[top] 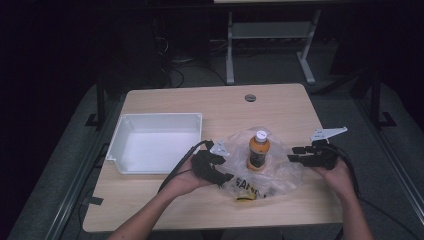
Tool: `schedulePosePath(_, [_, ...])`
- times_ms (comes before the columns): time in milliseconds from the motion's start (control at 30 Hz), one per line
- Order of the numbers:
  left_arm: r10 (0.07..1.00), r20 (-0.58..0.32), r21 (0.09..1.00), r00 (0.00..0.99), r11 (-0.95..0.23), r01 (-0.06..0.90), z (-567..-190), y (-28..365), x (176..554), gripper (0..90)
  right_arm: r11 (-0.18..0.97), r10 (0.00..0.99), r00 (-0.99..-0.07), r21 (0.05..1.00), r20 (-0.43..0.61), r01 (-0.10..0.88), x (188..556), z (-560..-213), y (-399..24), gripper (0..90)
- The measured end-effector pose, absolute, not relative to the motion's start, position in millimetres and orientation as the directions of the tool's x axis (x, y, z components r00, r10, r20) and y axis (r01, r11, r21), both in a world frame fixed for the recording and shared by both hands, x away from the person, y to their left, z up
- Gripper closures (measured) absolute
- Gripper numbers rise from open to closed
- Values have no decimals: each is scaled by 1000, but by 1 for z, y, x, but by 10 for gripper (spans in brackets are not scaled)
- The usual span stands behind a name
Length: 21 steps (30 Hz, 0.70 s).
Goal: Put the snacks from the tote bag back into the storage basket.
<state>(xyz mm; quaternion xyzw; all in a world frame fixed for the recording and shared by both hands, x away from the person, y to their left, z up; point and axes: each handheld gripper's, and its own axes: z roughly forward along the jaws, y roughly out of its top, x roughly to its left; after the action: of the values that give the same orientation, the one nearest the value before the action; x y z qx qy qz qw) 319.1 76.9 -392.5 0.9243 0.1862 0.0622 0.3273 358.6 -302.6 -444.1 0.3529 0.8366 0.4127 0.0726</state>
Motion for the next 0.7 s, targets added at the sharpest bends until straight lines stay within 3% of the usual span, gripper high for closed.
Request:
schedulePosePath(333, [377,5,639,926,-714,287,-368,84,319,375,384,658,-739,777,148,498,338,-426,-304,426])
schedulePosePath(700, [340,22,659,940,-712,242,-339,78,319,399,385,660,-740,786,133,484,323,-421,-303,417])
